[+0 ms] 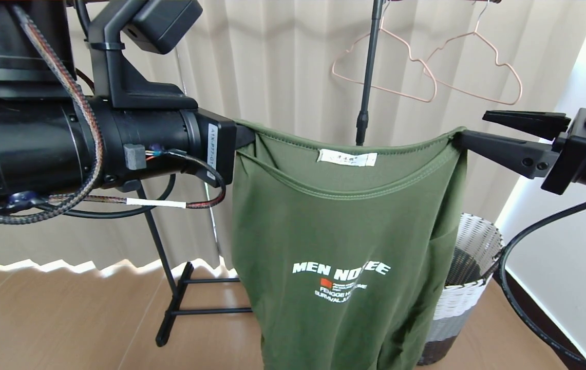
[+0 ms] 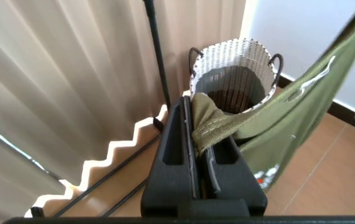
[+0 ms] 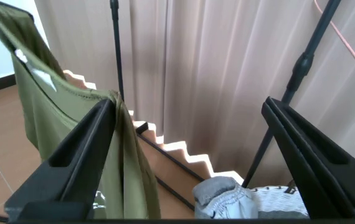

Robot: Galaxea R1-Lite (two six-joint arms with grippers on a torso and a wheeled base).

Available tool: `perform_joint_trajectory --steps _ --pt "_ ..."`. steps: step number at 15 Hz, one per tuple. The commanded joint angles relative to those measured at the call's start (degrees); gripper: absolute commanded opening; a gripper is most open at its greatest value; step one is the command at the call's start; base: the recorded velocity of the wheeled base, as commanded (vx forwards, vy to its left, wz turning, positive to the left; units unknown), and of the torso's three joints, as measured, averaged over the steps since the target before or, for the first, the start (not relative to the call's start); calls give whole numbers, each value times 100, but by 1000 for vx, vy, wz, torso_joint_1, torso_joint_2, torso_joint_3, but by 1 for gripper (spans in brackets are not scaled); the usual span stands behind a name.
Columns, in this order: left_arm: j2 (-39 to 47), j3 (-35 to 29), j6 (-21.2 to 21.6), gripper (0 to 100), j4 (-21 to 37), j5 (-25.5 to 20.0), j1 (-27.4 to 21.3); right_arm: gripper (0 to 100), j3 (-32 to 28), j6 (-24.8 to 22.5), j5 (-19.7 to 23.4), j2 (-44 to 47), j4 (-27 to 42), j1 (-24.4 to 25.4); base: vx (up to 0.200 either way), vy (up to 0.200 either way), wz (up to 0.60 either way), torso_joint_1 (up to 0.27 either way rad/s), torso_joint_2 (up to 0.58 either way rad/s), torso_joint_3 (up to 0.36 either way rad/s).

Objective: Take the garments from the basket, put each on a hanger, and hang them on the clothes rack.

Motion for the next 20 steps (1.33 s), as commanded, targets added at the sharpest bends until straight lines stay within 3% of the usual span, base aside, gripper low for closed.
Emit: perform_joint_trajectory --steps 1,8,13,15,16,18,20 --pt "44 -7 4 0 -2 -8 279 100 187 2 11 -356 14 3 0 0 0 0 0 0" --pt "493 46 -75 0 -547 27 938 100 494 2 20 -690 40 -6 0 0 0 0 0 0" --pt "-571 1197 -119 0 -556 9 1096 100 846 -569 -120 -1033 31 -1079 0 0 0 0 0 0" --pt "-808 1593 -101 0 -565 9 1272 100 1048 -639 -507 -1068 14 -1131 0 0 0 0 0 0" --pt "-1010 2032 -75 0 -696 -8 1606 100 1365 -921 -1140 -1077 -30 -1140 0 0 0 0 0 0" --pt "-1230 2524 -101 0 -1083 1 1720 100 1716 -1404 -1808 -1077 -65 -1140 0 0 0 0 0 0" --pt "-1397 2700 -110 0 -1197 -8 1738 100 1690 -1439 -1878 -1077 -92 -1149 0 0 0 0 0 0"
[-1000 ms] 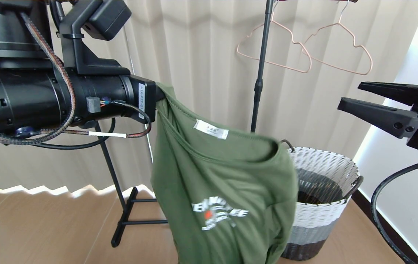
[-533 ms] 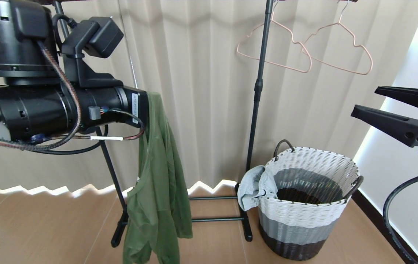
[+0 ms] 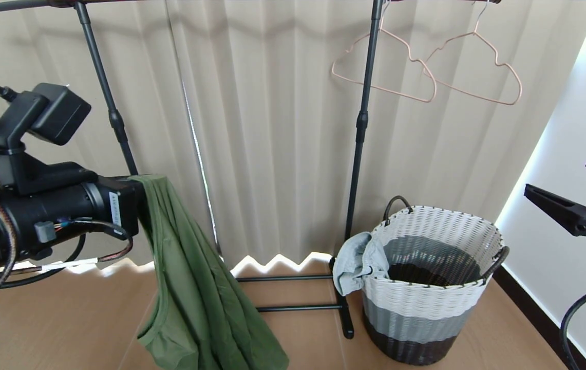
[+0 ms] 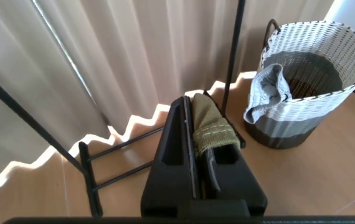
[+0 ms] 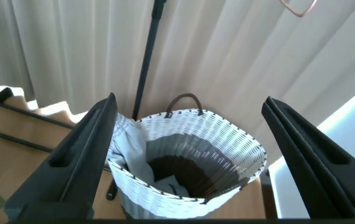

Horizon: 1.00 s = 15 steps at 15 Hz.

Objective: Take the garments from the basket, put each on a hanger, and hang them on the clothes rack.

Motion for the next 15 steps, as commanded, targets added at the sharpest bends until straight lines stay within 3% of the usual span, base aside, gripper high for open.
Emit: perform_joint_trajectory --steps 1,2,6,10,15 --pt "-477 369 -3 0 -35 0 161 100 5 127 23 8 -104 -10 0 0 0 0 0 0" --pt "-723 641 -12 0 -35 -17 284 100 163 408 6 25 -140 -177 0 0 0 0 0 0" --pt "-1383 1564 -3 0 -290 -35 583 100 884 434 6 8 -799 -503 0 0 0 0 0 0" --pt "-1427 2619 50 0 -1678 -35 978 100 1508 214 -21 -221 -1133 -1021 0 0 0 0 0 0" --pt "-1655 2566 129 0 -1740 -52 1233 100 1499 109 6 -353 -1098 -1179 0 0 0 0 0 0"
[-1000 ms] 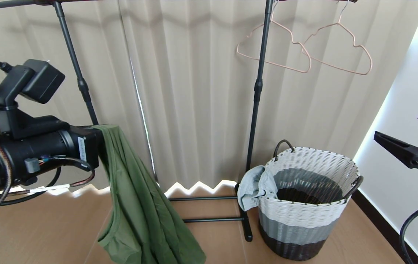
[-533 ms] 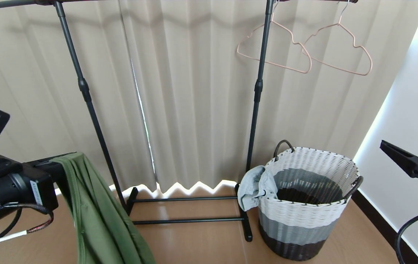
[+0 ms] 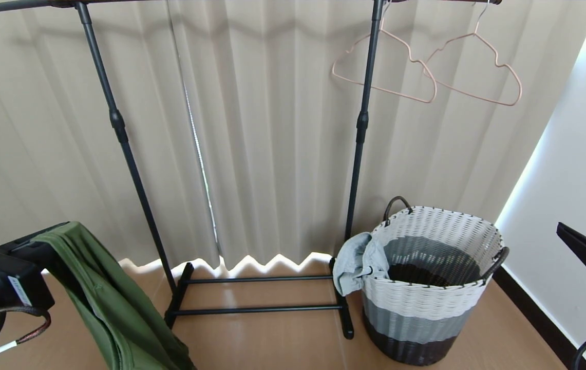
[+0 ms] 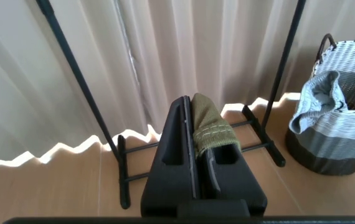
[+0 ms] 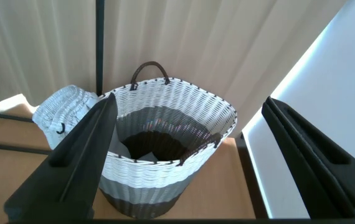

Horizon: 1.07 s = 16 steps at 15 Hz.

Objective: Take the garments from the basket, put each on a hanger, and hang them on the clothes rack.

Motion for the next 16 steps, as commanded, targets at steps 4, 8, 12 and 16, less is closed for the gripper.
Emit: perform_joint_trajectory --steps 4,8,12,16 --pt "-316 115 214 0 19 -17 -11 100 -63 -6 6 -31 0 -14 0 0 0 19 -190 -217" --pt "-299 141 206 0 10 -580 -37 100 -72 -6 6 -40 0 -14 0 0 0 65 -482 -352" --pt "-264 150 197 0 10 -677 -37 100 -124 -6 6 -13 0 -14 0 0 0 124 -470 -343" --pt "-264 141 197 0 1 -677 -37 100 -168 -32 6 22 0 -14 0 0 0 157 -485 -325"
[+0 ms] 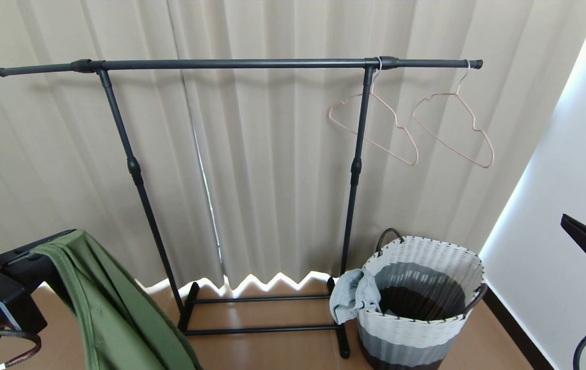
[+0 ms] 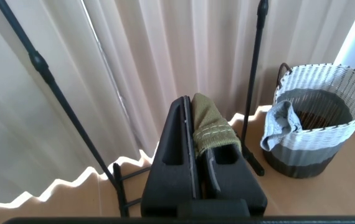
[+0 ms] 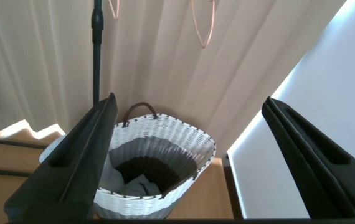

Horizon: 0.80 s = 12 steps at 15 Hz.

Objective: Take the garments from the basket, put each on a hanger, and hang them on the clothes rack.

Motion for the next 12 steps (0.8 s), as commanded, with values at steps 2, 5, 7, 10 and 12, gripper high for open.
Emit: perform_joint_trajectory --steps 2,5,7,10,12 --pt "20 -16 8 0 -3 -8 0 100 -17 -5 2 45 -5 -1 0 0 0 168 -488 -312" --pt "20 -51 8 0 -3 -8 0 100 -44 -5 2 107 -5 -1 0 0 0 191 -500 -310" --pt "47 -51 17 0 -3 -16 0 100 18 -85 19 186 -5 -1 0 0 0 122 -312 -188" --pt "170 -43 17 0 -3 -16 9 100 27 -243 239 204 -5 -1 0 0 0 29 -63 -39" --pt "196 -34 8 0 -3 -16 9 100 27 -252 248 212 4 -1 0 0 0 0 0 0"
